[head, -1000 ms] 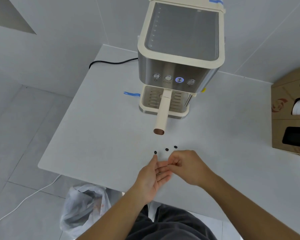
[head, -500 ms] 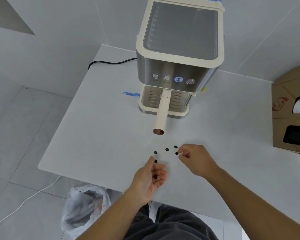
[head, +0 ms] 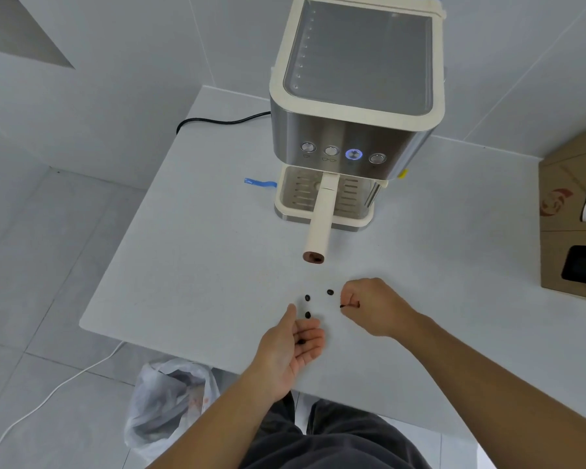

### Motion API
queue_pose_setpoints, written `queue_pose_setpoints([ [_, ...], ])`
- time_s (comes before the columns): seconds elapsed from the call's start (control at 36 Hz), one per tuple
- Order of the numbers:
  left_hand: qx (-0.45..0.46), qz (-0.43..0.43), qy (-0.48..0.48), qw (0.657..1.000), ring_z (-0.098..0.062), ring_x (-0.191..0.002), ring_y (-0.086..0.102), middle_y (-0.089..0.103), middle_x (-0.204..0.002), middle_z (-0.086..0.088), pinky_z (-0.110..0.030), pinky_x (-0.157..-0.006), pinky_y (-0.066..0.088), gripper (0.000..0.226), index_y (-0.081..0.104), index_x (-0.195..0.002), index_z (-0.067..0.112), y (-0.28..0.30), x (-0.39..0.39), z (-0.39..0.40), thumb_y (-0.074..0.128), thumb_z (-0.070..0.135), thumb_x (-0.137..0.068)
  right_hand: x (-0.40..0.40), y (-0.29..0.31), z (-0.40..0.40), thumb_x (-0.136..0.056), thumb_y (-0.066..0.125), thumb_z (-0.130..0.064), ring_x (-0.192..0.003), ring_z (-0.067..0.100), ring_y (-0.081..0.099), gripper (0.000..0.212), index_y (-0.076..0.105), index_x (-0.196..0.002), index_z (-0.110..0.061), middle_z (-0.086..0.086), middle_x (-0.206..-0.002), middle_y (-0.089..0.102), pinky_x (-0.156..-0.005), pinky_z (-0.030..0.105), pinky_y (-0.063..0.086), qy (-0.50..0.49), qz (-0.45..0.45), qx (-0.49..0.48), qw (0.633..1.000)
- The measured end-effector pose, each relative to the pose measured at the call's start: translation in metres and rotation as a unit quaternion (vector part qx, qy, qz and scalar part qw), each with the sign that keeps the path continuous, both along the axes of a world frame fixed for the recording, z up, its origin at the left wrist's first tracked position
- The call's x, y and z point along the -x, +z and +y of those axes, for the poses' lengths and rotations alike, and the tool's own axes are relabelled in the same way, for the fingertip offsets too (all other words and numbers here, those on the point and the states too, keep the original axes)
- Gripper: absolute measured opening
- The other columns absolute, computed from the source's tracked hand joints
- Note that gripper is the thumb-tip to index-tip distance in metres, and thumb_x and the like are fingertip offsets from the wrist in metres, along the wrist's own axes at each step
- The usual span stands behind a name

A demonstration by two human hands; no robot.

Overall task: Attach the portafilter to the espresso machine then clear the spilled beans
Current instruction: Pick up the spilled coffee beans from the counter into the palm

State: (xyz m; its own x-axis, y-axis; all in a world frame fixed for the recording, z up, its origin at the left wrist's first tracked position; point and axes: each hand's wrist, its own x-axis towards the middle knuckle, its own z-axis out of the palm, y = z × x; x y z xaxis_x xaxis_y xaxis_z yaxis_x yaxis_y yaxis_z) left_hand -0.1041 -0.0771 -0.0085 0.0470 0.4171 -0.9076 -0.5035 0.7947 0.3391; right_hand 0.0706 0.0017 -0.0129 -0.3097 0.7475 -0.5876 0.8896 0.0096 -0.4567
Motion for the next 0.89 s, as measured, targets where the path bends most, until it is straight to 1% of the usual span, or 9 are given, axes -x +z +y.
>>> queue_pose_setpoints([
  [0.06, -0.003, -0.002, -0.001, 1.0, -0.027, -0.085, 0.069, 0.072, -0.088, -0.017, -0.035, -0.08, 0.058, 0.053, 0.07, -0.101, -0.003, 0.0, -0.001, 0.002, 0.046, 0.044, -0.098, 0.007, 0.01, -0.005, -0.086, 0.064, -0.019, -0.083, 0.015, 0.065, 0.003, 0.066, -0.085, -0.019, -0.004, -0.084, 0.066, -0.076, 0.031, 0.055, 0.01, 0.036, 0.007, 0.999],
  [0.14, -0.004, -0.008, -0.001, 1.0, -0.028, -0.089, 0.07, 0.073, -0.094, -0.018, -0.035, -0.079, 0.058, 0.053, 0.071, -0.101, -0.003, 0.001, -0.003, 0.003, 0.044, 0.043, -0.099, 0.02, 0.024, -0.019, -0.085, 0.067, -0.023, -0.082, 0.011, 0.066, 0.01, 0.07, -0.09, -0.015, -0.004, -0.087, 0.072, -0.075, 0.027, 0.055, 0.021, 0.081, 0.006, 0.996],
  [0.19, -0.008, -0.017, -0.007, 1.0, -0.028, -0.094, 0.071, 0.075, -0.098, -0.018, -0.034, -0.082, 0.057, 0.054, 0.071, -0.102, -0.002, 0.003, -0.005, 0.004, 0.041, 0.043, -0.1, 0.026, 0.027, -0.029, -0.085, 0.065, -0.024, -0.08, 0.012, 0.067, 0.012, 0.07, -0.089, -0.013, -0.001, -0.086, 0.073, -0.075, 0.031, 0.057, 0.023, 0.094, 0.012, 0.995],
  [0.25, -0.011, -0.03, -0.006, 0.999, -0.028, -0.094, 0.073, 0.076, -0.098, -0.018, -0.034, -0.082, 0.057, 0.055, 0.07, -0.104, -0.003, 0.004, -0.006, 0.005, 0.039, 0.042, -0.101, 0.03, 0.026, -0.036, -0.085, 0.065, -0.024, -0.078, 0.012, 0.068, 0.012, 0.071, -0.087, -0.014, -0.001, -0.084, 0.073, -0.074, 0.032, 0.058, 0.018, 0.108, 0.022, 0.994],
  [0.42, -0.002, -0.028, 0.002, 1.0, -0.025, -0.085, 0.069, 0.074, -0.095, -0.018, -0.035, -0.08, 0.058, 0.055, 0.07, -0.102, -0.005, 0.004, -0.005, 0.008, 0.042, 0.042, -0.1, 0.019, 0.021, -0.032, -0.084, 0.068, -0.032, -0.076, 0.005, 0.067, 0.011, 0.073, -0.09, -0.023, -0.008, -0.084, 0.072, -0.073, 0.024, 0.056, -0.044, 0.131, 0.013, 0.99],
  [0.53, 0.016, -0.015, 0.014, 1.0, -0.026, -0.078, 0.064, 0.071, -0.079, -0.016, -0.035, -0.075, 0.06, 0.055, 0.069, -0.1, -0.007, 0.002, -0.003, 0.008, 0.046, 0.043, -0.098, 0.003, 0.012, -0.015, -0.084, 0.068, -0.023, -0.075, 0.011, 0.066, 0.003, 0.07, -0.085, -0.026, -0.006, -0.081, 0.068, -0.071, 0.025, 0.054, -0.131, 0.101, -0.026, 0.986],
  [0.64, 0.019, -0.016, 0.022, 0.999, -0.021, -0.065, 0.059, 0.069, -0.069, -0.013, -0.035, -0.077, 0.057, 0.054, 0.07, -0.098, -0.007, 0.002, 0.0, 0.006, 0.048, 0.043, -0.098, -0.007, 0.001, 0.003, -0.088, 0.065, -0.02, -0.083, 0.021, 0.067, 0.013, 0.07, -0.1, -0.018, -0.002, -0.091, 0.068, -0.073, 0.033, 0.058, -0.162, 0.049, -0.04, 0.985],
  [0.75, 0.024, -0.017, 0.037, 0.999, -0.019, -0.062, 0.052, 0.062, -0.071, -0.012, -0.031, -0.069, 0.053, 0.054, 0.07, -0.094, -0.006, 0.001, 0.004, 0.005, 0.048, 0.043, -0.097, -0.006, -0.01, 0.015, -0.089, 0.062, -0.021, -0.083, 0.02, 0.064, 0.022, 0.067, -0.11, -0.017, -0.002, -0.094, 0.065, -0.073, 0.031, 0.055, -0.135, -0.002, -0.04, 0.99],
  [0.89, 0.017, -0.011, 0.042, 0.999, -0.019, -0.064, 0.055, 0.064, -0.07, -0.012, -0.03, -0.069, 0.055, 0.055, 0.071, -0.095, -0.007, 0.001, 0.008, 0.005, 0.048, 0.043, -0.097, 0.001, -0.016, 0.02, -0.091, 0.058, -0.019, -0.081, 0.018, 0.058, 0.014, 0.069, -0.1, -0.016, -0.002, -0.092, 0.062, -0.072, 0.028, 0.051, -0.084, -0.052, -0.056, 0.994],
])
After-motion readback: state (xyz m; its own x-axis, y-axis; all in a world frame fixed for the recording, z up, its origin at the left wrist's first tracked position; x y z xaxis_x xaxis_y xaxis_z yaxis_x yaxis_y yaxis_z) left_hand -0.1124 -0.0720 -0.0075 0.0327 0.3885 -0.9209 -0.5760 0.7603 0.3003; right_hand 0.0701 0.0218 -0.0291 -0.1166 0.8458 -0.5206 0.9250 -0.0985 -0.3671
